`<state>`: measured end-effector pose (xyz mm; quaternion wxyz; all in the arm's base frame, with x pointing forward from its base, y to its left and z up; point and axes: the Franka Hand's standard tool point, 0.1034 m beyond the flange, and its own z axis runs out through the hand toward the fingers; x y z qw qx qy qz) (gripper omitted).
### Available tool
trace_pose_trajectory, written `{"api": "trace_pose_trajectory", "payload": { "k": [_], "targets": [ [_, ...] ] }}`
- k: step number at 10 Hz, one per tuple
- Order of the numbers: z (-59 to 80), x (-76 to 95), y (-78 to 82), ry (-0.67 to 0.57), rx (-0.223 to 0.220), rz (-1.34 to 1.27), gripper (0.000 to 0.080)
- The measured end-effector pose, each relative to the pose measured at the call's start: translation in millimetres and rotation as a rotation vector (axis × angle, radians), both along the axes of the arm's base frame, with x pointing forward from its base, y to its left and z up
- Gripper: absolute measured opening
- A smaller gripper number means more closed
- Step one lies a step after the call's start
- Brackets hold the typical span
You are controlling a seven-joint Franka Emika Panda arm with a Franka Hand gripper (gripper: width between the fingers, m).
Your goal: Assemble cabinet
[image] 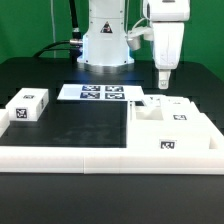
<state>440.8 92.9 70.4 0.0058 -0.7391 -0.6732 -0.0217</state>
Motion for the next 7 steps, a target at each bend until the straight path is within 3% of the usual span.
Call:
{"api": "trace_pose_trajectory", "payload": {
  "k": [2, 7],
  "targets": [
    [-0.8, -0.5, -0.1, 0.002, 0.0, 0.0, 0.0797],
    [-15.0, -20.4, 8.8, -0.002, 0.02, 0.045, 0.0797]
  ]
}}
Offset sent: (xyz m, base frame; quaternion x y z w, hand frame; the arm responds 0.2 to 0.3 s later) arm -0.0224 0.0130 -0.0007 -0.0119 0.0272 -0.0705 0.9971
